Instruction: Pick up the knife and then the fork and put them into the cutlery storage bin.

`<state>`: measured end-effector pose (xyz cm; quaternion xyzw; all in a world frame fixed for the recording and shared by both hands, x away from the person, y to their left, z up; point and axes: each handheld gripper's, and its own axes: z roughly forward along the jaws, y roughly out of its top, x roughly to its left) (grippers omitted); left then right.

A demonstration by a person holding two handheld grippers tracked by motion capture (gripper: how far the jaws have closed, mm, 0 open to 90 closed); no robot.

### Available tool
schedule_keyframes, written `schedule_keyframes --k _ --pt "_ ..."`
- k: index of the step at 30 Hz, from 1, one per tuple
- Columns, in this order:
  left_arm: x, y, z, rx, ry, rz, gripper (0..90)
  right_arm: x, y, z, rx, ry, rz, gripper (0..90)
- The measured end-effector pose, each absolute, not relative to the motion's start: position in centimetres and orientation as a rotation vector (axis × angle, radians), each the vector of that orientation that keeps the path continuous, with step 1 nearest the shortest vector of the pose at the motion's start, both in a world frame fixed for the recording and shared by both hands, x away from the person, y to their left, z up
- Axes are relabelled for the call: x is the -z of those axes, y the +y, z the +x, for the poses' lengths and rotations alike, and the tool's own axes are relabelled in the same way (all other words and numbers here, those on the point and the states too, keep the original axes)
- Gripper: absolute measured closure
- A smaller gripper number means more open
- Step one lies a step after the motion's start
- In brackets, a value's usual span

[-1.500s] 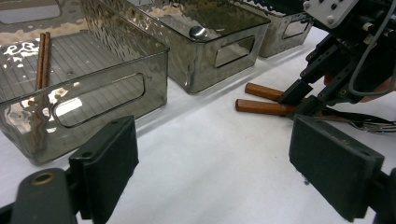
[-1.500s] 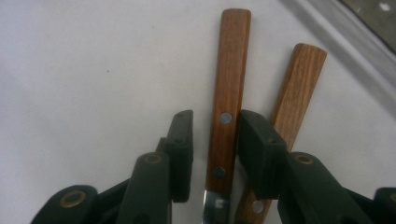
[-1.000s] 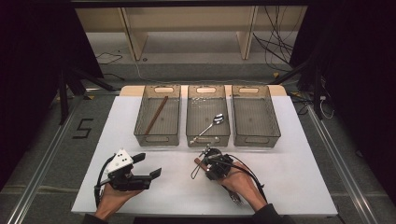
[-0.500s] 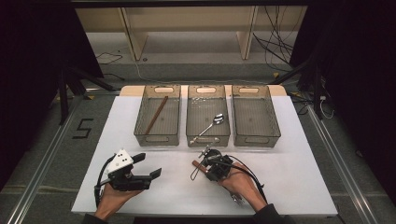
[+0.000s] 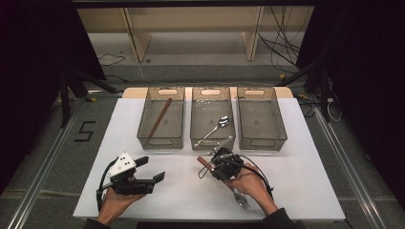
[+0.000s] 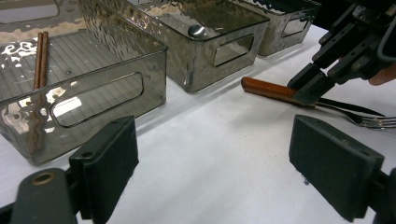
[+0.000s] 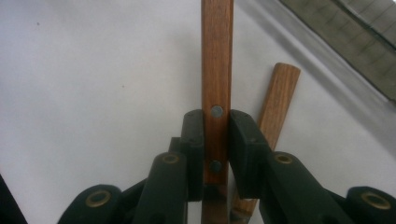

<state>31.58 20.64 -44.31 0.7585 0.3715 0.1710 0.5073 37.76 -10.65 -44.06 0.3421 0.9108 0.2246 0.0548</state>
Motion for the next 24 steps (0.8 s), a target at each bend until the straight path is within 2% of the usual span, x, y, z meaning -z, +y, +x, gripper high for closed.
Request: schedule_keyframes --k 24 --pt "44.2 20.9 31.6 -0.418 0.9 1.806 15.2 39.7 -14.4 39.1 -0.961 2.601 1.102 77.2"
